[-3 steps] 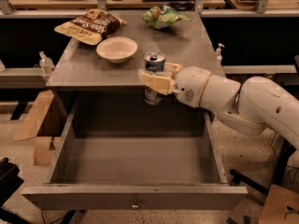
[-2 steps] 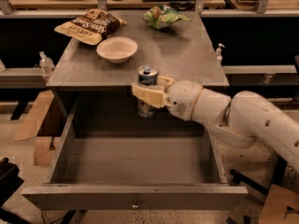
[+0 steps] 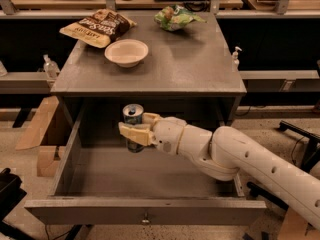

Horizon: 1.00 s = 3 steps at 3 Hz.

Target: Place redbull can into top drawer

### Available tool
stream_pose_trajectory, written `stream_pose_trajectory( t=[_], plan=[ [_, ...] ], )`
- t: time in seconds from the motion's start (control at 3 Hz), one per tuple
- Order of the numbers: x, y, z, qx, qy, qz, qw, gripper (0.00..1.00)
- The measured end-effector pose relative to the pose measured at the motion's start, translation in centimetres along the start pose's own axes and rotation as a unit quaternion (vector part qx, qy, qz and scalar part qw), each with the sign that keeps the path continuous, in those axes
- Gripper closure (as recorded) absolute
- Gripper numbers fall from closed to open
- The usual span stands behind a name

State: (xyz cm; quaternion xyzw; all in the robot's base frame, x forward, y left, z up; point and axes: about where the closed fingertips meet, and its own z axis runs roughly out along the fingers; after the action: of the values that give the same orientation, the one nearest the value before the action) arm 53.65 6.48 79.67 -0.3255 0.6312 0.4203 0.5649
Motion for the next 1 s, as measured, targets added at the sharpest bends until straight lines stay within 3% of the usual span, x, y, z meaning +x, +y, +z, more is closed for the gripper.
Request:
stream_pose_trajectory(
  t=[0.67, 1.0],
  plan=[
    [4.6, 0.0, 6.0, -0.059, 0.001, -0.068, 0.9959, 1.0],
    [8.5, -0.2, 8.8, -0.07, -0.008, -0.115, 0.9909, 1.0]
  ],
)
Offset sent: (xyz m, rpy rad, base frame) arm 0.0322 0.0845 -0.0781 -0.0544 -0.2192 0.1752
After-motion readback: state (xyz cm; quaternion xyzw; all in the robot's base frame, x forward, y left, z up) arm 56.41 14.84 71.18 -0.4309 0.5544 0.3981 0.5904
